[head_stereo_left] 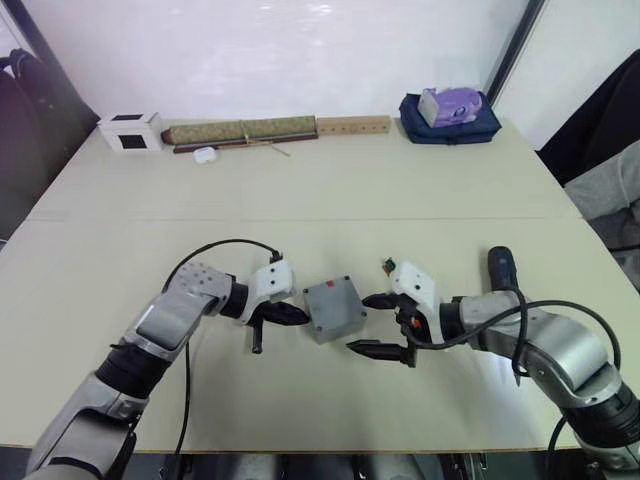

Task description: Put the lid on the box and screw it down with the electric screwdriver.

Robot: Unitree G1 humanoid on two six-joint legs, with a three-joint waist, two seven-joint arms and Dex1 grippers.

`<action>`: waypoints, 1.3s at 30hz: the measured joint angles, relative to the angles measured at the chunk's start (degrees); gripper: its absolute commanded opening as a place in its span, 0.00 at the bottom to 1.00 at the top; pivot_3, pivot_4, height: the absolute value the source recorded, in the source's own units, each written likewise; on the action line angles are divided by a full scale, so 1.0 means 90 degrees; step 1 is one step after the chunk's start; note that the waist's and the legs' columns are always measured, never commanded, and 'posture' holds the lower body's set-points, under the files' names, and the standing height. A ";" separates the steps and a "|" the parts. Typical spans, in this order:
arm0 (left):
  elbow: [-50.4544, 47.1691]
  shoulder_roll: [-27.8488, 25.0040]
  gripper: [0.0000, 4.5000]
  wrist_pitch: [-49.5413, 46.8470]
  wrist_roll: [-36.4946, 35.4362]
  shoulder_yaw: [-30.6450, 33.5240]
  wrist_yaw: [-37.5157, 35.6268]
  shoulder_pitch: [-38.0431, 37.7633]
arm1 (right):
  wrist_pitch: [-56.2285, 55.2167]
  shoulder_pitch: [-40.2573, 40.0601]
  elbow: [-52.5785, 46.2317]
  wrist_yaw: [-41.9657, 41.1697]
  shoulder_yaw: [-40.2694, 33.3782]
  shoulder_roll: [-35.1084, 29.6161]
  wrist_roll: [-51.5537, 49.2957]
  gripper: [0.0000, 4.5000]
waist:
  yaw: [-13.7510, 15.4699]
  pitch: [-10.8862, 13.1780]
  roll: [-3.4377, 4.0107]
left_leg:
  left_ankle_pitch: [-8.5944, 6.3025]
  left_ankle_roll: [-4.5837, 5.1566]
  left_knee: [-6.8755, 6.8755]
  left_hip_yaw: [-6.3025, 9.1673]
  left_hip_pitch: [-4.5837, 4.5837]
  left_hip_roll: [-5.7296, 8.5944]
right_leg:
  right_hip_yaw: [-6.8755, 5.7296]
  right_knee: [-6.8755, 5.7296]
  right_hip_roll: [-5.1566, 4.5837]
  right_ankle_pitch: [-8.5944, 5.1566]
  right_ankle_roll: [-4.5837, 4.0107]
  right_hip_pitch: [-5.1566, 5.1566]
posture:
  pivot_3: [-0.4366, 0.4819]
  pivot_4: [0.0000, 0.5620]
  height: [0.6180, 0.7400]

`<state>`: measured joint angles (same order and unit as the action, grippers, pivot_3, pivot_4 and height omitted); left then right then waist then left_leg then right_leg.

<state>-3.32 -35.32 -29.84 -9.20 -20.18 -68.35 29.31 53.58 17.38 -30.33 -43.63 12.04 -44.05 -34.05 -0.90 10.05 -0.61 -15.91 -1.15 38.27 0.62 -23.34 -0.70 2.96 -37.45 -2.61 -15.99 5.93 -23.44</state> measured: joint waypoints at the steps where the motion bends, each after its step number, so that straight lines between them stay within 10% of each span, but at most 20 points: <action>1: 0.0026 0.0000 0.00 0.0001 0.0001 0.0002 0.0007 0.0017 | 0.0037 -0.0026 -0.0013 0.0024 -0.0009 0.0024 0.0000 0.98 | 0.0004 0.0000 0.0000 | 0.0000 0.0000 0.0000 0.0001 0.0000 0.0000 | 0.0000 0.0000 0.0000 0.0000 0.0000 0.0000 | 0.48 0.27 1.00; 22: 0.0543 0.0005 0.00 0.0347 -0.0047 0.0112 -0.0079 0.0337 | 0.0205 -0.0289 -0.0301 0.0129 -0.0335 -0.0267 0.0081 0.98 | 0.0023 0.0000 0.0000 | 0.0000 0.0000 0.0002 -0.0003 0.0000 0.0004 | 0.0001 0.0000 -0.0006 0.0000 0.0000 0.0001 | 0.48 0.27 1.00; 28: 0.0642 -0.0055 0.00 -0.0135 -0.0619 0.0746 -0.0192 0.0740 | 0.0206 -0.0218 0.0254 0.0121 -0.1860 -0.0185 -0.0465 0.98 | 0.0029 0.0000 -0.0002 | 0.0000 0.0000 0.0003 -0.0003 -0.0001 0.0002 | -0.0002 -0.0002 0.0000 0.0000 0.0000 0.0003 | 0.48 0.27 1.00; 35: 0.0576 0.0404 0.00 -0.0776 -0.1415 0.1337 0.0025 0.1229 | -0.0999 -0.0070 0.1748 0.0595 -0.1672 0.0291 0.0606 0.98 | 0.0010 -0.0001 -0.0002 | 0.0001 -0.0001 0.0003 -0.0013 -0.0002 0.0006 | 0.0001 -0.0002 -0.0002 0.0000 0.0000 0.0000 | 0.48 0.27 1.00; 39: 0.0299 0.0455 0.00 -0.0965 -0.1560 0.1327 0.0133 0.1223 | -0.1464 -0.0071 0.2177 0.0617 -0.1423 0.0502 0.1011 0.77 | -0.0018 -0.0001 -0.0001 | 0.0002 -0.0003 0.0003 -0.0011 0.0001 0.0003 | 0.0005 -0.0009 0.0000 0.0000 0.0000 -0.0003 | 0.48 0.27 1.00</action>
<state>-0.63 -31.22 -38.52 -23.23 -8.24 -67.16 40.31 40.40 16.74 -10.74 -38.08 -0.76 -39.53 -24.95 -1.06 10.05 -0.62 -15.90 -1.18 38.30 0.52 -23.34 -0.67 3.00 -37.53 -2.61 -15.99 5.93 -23.47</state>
